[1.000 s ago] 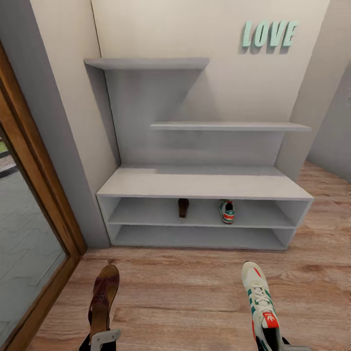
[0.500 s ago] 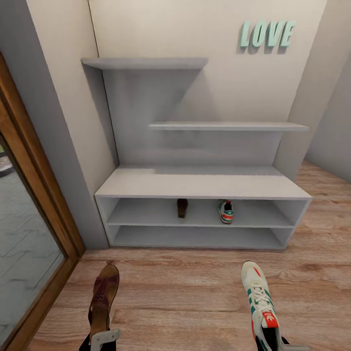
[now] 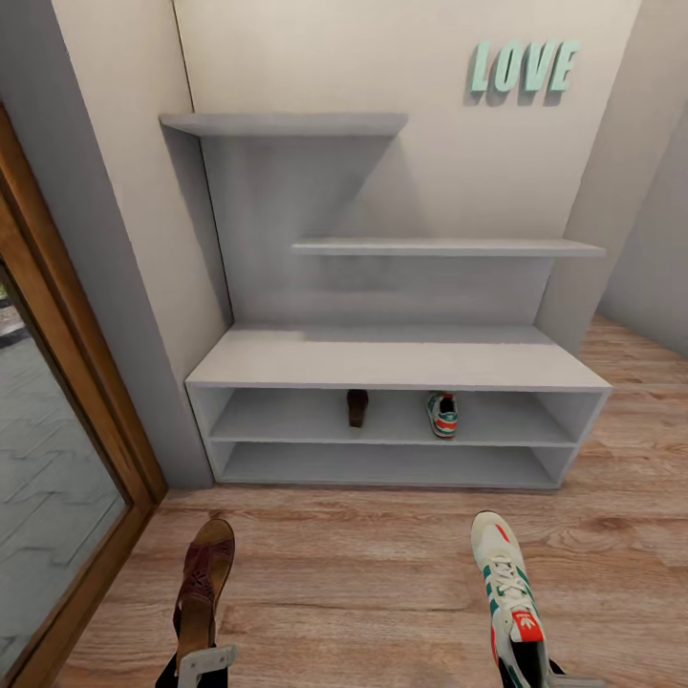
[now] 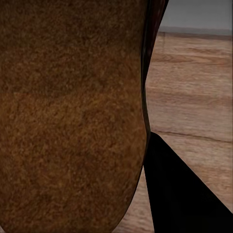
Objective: Pick up the two gym shoes and the two sandals from the corridor floor and place them onto the hallstand (shoe rack) in the corridor, making sure they are on the rack and not on the floor. Arrange them so the two gym shoes are next to each other and the two sandals are next to each other.
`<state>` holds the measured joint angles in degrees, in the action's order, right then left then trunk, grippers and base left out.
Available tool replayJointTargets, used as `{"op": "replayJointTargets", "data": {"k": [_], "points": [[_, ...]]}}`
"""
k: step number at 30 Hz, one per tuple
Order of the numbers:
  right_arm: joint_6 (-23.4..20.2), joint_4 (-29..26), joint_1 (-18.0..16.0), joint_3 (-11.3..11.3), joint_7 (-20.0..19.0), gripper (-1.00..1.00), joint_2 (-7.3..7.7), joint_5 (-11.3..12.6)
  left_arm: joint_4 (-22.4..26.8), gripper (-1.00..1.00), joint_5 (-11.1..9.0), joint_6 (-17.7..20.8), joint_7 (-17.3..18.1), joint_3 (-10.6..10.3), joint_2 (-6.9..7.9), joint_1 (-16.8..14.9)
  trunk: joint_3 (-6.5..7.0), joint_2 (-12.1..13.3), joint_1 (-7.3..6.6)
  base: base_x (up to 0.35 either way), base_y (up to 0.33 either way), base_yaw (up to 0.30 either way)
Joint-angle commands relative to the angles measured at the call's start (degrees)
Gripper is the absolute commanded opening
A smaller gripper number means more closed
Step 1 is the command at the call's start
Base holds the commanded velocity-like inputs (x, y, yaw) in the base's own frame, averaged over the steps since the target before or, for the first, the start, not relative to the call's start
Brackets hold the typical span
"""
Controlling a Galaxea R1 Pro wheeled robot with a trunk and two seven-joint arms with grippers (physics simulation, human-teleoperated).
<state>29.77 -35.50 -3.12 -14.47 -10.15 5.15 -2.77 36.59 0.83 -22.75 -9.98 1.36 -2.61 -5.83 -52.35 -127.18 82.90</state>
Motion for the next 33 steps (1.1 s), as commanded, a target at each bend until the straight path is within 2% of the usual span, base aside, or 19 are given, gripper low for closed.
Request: {"op": "replayJointTargets", "data": {"k": [1, 5, 7, 10, 11, 13, 15, 17, 20, 22, 23, 24, 25, 27, 28, 29, 30, 33], "points": [[0.19, 0.03, -0.04, -0.35, -0.39, -1.00, -0.05, -0.27, -0.03, -1.00, 0.29, -0.11, -0.13, 0.10, -0.04, -0.03, -0.05, -0.02, -0.01, 0.000, 0.000, -0.029], [0.05, -0.04, -0.04, -0.70, -0.37, -1.00, 0.47, -0.01, -0.01, -1.00, 0.69, 0.33, 0.14, -0.29, -0.19, -0.31, -0.05, -0.02, -0.01, 0.000, 0.000, -0.024], [-0.02, -0.05, -0.04, -2.21, -0.38, -1.00, 0.65, 0.32, 0.08, -1.00, 0.77, 0.74, 0.45, -0.33, -0.20, -0.51, -0.05, -0.02, -0.01, 0.000, 0.000, -0.002], [-0.07, -0.17, -0.04, -7.10, -0.60, -1.00, 1.57, 0.58, 0.16, -1.00, 0.87, 1.27, 0.91, -0.40, -0.15, -0.81, -0.05, -0.02, -0.01, 0.000, 0.000, 0.000], [-0.18, -0.20, -0.04, -9.75, -0.65, -1.00, 2.21, 0.67, 0.43, -1.00, 0.89, 1.76, 1.01, -0.43, -0.14, -0.92, -0.05, -0.02, -0.01, 0.000, 0.000, 0.000], [-0.37, -0.25, -0.04, -12.43, -0.69, -1.00, 2.91, 0.73, 0.74, -1.00, 0.93, 2.64, 1.08, -0.45, -0.10, -1.02, -0.05, -0.02, -0.01, 0.000, 0.000, 0.000], [-0.94, -0.33, -0.04, -17.08, -0.72, -1.00, 4.40, 0.79, 1.55, -1.00, 1.02, 5.66, 1.20, -0.47, 0.02, -1.89, -0.05, -0.02, -0.01, 0.000, 0.000, 0.000], [-1.38, -0.44, -0.04, -18.89, -0.70, -1.00, 5.24, 0.81, 1.95, -1.00, 1.04, 7.58, 1.37, -0.48, 0.08, -2.77, -0.05, -0.02, -0.01, 0.000, 0.000, 0.000], [-3.40, -1.67, -0.04, -22.57, -0.67, -1.00, 7.46, 0.87, 2.50, -1.00, 1.07, 12.03, 3.02, -0.48, 0.17, -5.41, -0.05, -0.02, -0.01, 0.000, 0.000, 0.000], [-4.75, -2.52, -0.04, -24.29, -0.66, -1.00, 8.32, 0.97, 2.62, -1.00, 1.08, 13.48, 4.12, -0.48, 0.16, -6.61, -0.05, -0.02, -0.01, 0.000, 0.000, 0.000], [-6.42, -3.44, -0.04, -26.38, -0.66, -1.00, 9.19, 1.34, 2.71, -1.00, 1.09, 14.85, 5.29, -0.45, 0.14, -7.82, -0.05, -0.02, -0.01, 0.000, 0.000, 0.000], [-7.34, -3.90, -0.04, -27.58, -0.68, -1.00, 9.63, 1.63, 2.74, -1.00, 1.09, 15.55, 5.84, -0.44, 0.10, -8.41, -0.05, -0.02, -0.01, 0.000, 0.000, 0.000], [-9.27, -4.75, -0.04, -30.20, -0.72, -1.00, 10.55, 2.31, 2.79, -1.00, 1.10, 17.00, 6.81, -0.43, 0.01, -9.62, -0.05, -0.02, -0.01, 0.000, 0.000, 0.000], [-11.19, -5.46, -0.04, -32.99, -0.78, -1.00, 11.59, 2.99, 2.82, -1.00, 1.10, 18.60, 7.53, -0.45, -0.07, -10.82, -0.05, -0.02, -0.01, 0.000, 0.000, 0.000], [-12.94, -5.94, -0.04, -35.76, -0.83, -1.00, 12.77, 3.48, 2.87, -1.00, 1.10, 20.24, 8.00, -0.46, -0.12, -12.04, -0.05, -0.02, -0.01, 0.000, 0.000, 0.000], [-13.70, -6.10, -0.04, -37.12, -0.85, -1.00, 13.42, 3.65, 2.89, -1.00, 1.10, 21.04, 8.17, -0.47, -0.14, -12.64, -0.05, -0.02, -0.01, 0.000, 0.000, 0.000], [-14.97, -6.40, -0.04, -39.65, -0.87, -1.00, 14.70, 3.90, 2.92, -1.00, 1.10, 22.62, 8.44, -0.47, -0.16, -13.88, -0.05, -0.02, -0.01, 0.000, 0.000, 0.000], [-16.49, -7.29, -0.04, -43.94, -0.85, -1.00, 16.78, 4.15, 2.94, -1.00, 1.10, 25.33, 8.86, -0.48, -0.22, -16.33, -0.05, -0.02, -0.01, 0.000, 0.000, 0.000]]}}
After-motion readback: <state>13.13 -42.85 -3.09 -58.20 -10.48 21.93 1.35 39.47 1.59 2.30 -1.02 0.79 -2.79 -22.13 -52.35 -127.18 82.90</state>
